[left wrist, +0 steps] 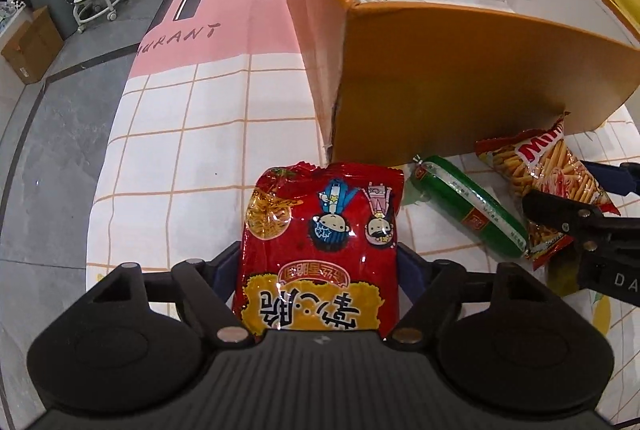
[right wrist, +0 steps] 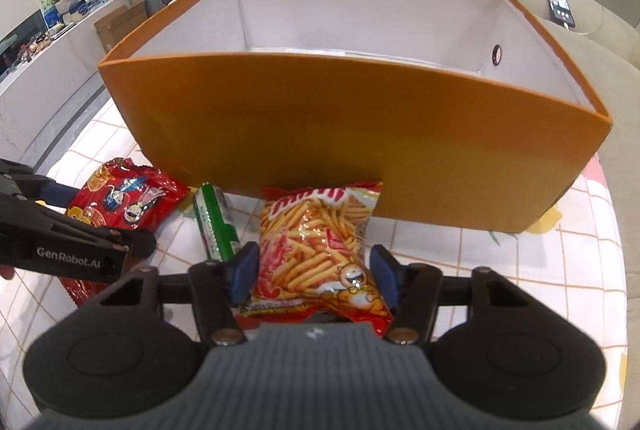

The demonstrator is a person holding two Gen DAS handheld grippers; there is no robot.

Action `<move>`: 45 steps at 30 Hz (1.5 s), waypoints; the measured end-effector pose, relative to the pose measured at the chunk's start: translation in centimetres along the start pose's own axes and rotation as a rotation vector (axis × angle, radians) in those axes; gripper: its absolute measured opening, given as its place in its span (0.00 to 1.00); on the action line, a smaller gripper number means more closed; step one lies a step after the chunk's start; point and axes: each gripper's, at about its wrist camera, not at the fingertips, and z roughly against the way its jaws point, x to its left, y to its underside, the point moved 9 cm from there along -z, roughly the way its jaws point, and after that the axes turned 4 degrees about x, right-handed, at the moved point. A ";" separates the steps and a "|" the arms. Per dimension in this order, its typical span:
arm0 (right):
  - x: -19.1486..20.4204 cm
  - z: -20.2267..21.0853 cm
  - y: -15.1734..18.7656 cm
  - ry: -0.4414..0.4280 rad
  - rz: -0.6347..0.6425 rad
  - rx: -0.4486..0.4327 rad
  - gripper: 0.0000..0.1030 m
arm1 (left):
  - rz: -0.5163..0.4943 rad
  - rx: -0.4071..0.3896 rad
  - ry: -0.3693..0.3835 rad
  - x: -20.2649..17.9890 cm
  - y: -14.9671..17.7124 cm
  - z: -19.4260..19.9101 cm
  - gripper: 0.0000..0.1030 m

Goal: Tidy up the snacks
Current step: 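Grasp the red biscuit bag with left tool while right tool grasps the fries-stick bag, then lift both bags over the orange box and lower them inside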

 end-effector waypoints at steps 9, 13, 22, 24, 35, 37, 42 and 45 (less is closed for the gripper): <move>-0.3 1.0 0.0 -0.019 0.001 -0.017 0.41 | 0.004 -0.010 -0.002 -1.0 0.4 1.4 0.77; -0.3 2.2 -0.2 -0.030 0.002 -0.046 0.40 | 0.017 -0.041 0.002 -1.7 0.6 3.3 0.77; -0.3 7.2 0.0 -0.037 0.022 -0.165 0.40 | 0.040 -0.126 0.029 -3.4 0.7 8.4 0.77; -0.2 8.6 0.1 -0.024 0.030 -0.196 0.40 | 0.048 -0.138 0.034 -3.4 0.7 9.3 0.77; -0.7 16.0 0.4 0.003 -0.010 -0.361 0.40 | 0.050 -0.223 0.067 -4.8 1.3 13.6 0.77; -0.9 17.2 0.3 0.037 -0.002 -0.395 0.40 | 0.049 -0.247 0.079 -5.1 1.1 14.4 0.77; -1.5 19.7 -0.4 0.047 -0.016 -0.455 0.40 | 0.022 -0.315 0.086 -6.2 -0.2 16.3 0.77; -1.9 21.1 -1.1 0.059 -0.020 -0.493 0.41 | 0.002 -0.349 0.089 -6.8 -1.5 17.4 0.78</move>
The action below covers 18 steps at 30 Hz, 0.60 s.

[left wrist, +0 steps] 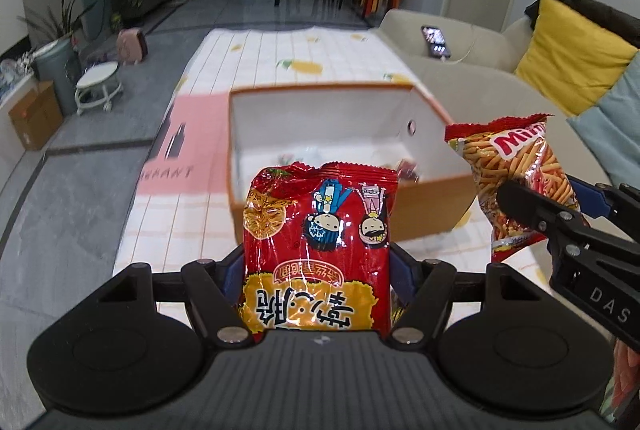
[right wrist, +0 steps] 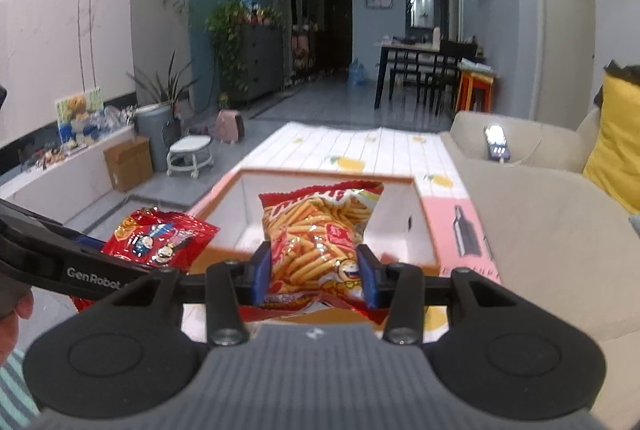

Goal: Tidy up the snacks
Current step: 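Lift both bags over the orange box and lower them inside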

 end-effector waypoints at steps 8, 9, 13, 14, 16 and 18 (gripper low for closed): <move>-1.0 -0.6 -3.6 0.004 0.002 -0.049 0.41 | -0.022 -0.092 0.026 -1.2 -5.4 0.4 0.78; -1.1 -0.7 -4.1 0.007 0.005 -0.058 0.41 | -0.026 -0.102 0.027 -1.3 -6.0 0.3 0.78; -1.6 -2.1 -6.0 0.030 0.026 -0.095 0.41 | -0.022 -0.128 0.019 -1.2 -8.1 -0.6 0.78; -1.7 -2.6 -6.3 0.036 0.030 -0.096 0.41 | -0.021 -0.127 0.019 -1.2 -8.5 -0.9 0.78; -2.1 -3.7 -7.0 0.035 0.030 -0.089 0.41 | -0.027 -0.123 0.014 -1.1 -9.4 -1.7 0.78; -2.4 -5.1 -7.6 0.032 0.030 -0.072 0.41 | -0.034 -0.119 0.013 -1.0 -10.1 -2.5 0.78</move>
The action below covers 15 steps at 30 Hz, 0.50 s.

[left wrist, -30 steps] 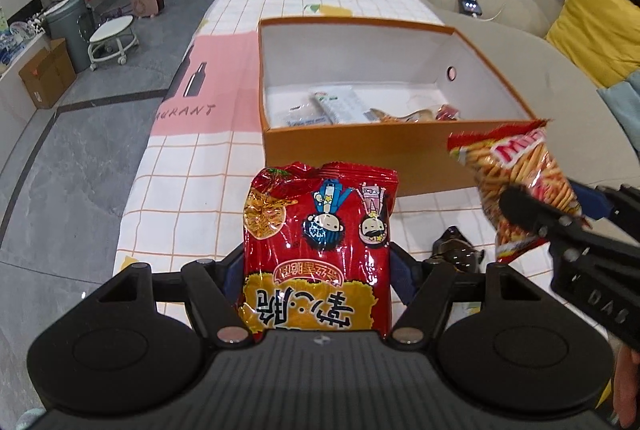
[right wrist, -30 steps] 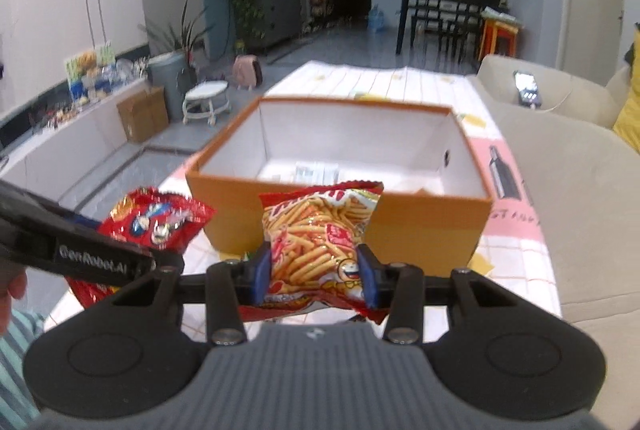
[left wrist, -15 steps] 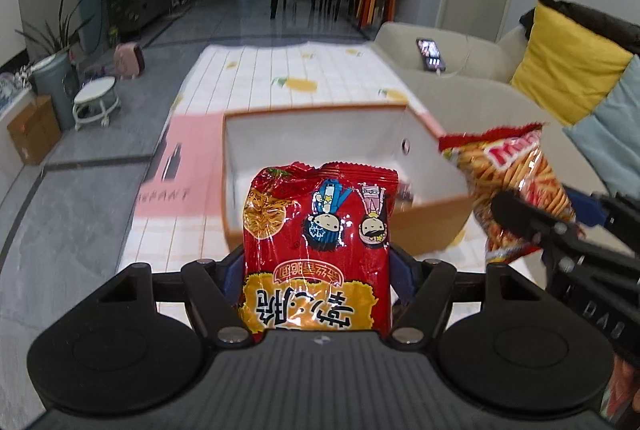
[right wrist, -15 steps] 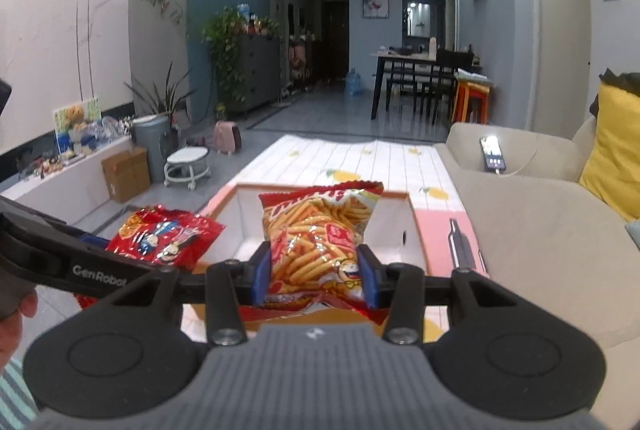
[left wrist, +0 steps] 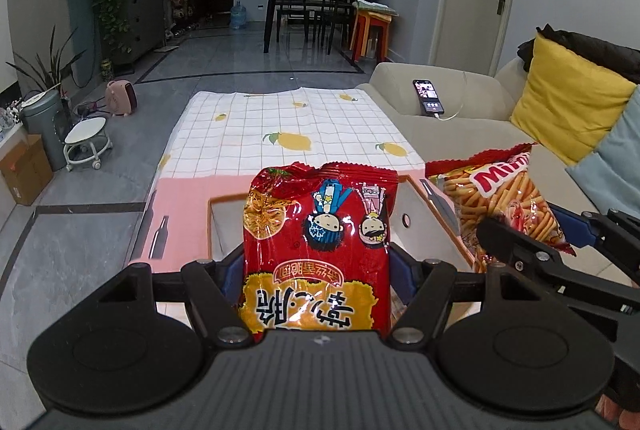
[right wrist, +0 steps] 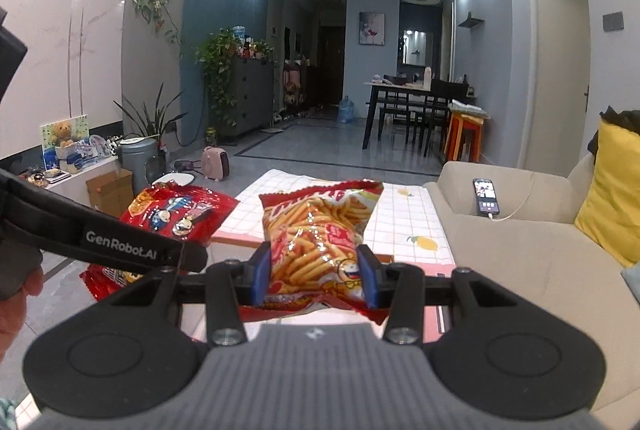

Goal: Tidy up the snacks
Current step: 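Lift both bags over the orange box and lower them inside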

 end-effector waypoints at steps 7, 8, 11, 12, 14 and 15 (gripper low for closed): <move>-0.7 -6.4 -0.7 -0.057 0.011 0.119 0.41 | 0.029 0.084 -0.006 1.7 -1.0 -5.1 0.77; -0.8 -7.2 -0.6 -0.065 0.006 0.137 0.41 | 0.032 0.100 -0.006 2.0 -0.9 -6.0 0.77; -0.9 -10.2 0.0 -0.083 0.002 0.201 0.41 | 0.063 0.155 0.003 2.9 -0.6 -8.7 0.78; -1.0 -11.2 0.3 -0.089 0.003 0.226 0.41 | 0.079 0.172 0.013 3.1 -0.5 -9.4 0.78; -1.1 -13.3 0.9 -0.098 0.003 0.275 0.41 | 0.093 0.205 0.022 3.5 -0.1 -11.1 0.77; -1.1 -14.2 1.2 -0.108 0.002 0.300 0.41 | 0.091 0.217 0.023 3.6 0.1 -11.9 0.77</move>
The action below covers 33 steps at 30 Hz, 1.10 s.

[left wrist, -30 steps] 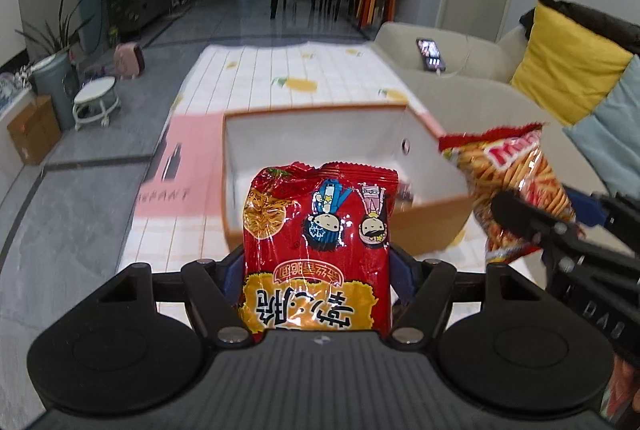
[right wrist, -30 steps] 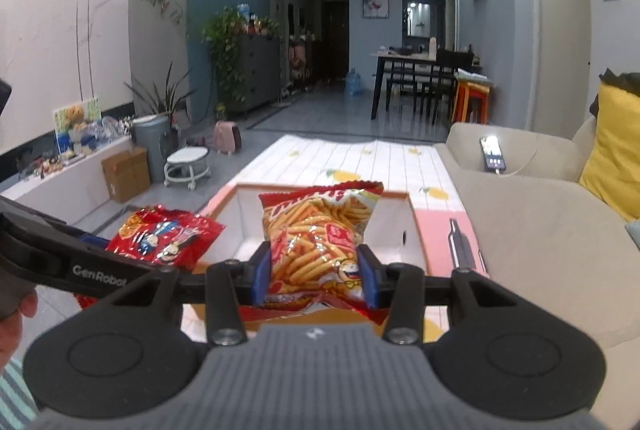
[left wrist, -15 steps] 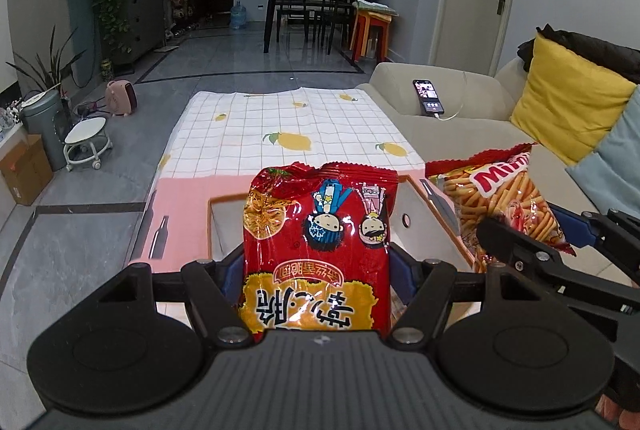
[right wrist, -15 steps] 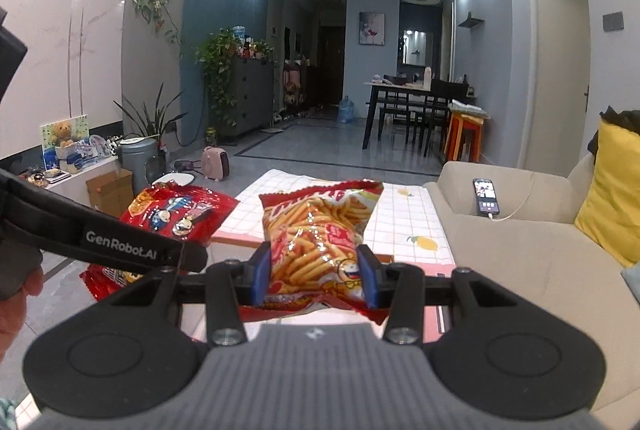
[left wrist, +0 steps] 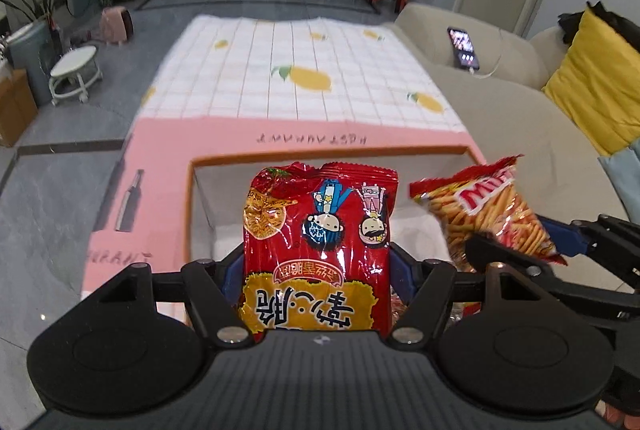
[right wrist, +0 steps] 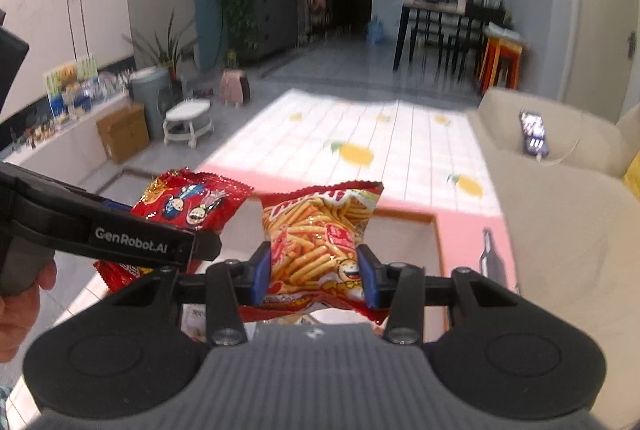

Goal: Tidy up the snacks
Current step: 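Lift both bags over the orange box and lower them inside, then release both bags and move both tools back toward the last snacks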

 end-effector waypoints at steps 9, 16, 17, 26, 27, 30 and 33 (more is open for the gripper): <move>-3.4 -8.4 1.7 -0.021 -0.041 0.232 0.41 | -0.023 0.122 -0.019 -0.6 0.0 -6.1 0.78; -5.1 -11.1 2.6 0.017 0.017 0.296 0.41 | -0.017 0.188 -0.019 -1.1 0.1 -9.3 0.78; -5.1 -11.2 2.6 0.017 0.023 0.301 0.41 | -0.020 0.196 -0.022 -1.1 0.2 -9.6 0.78; -4.8 -11.9 2.6 0.036 0.059 0.314 0.45 | 0.000 0.209 -0.052 -0.3 0.6 -10.1 0.86; -4.7 -11.7 2.5 0.041 0.059 0.307 0.47 | 0.003 0.205 -0.058 -0.1 0.5 -9.9 0.86; -4.5 -11.1 2.2 0.038 0.060 0.293 0.59 | 0.006 0.197 -0.070 0.2 0.5 -9.3 0.87; -4.3 -10.5 1.9 0.039 0.068 0.283 0.61 | 0.014 0.174 -0.060 0.2 0.3 -8.4 0.88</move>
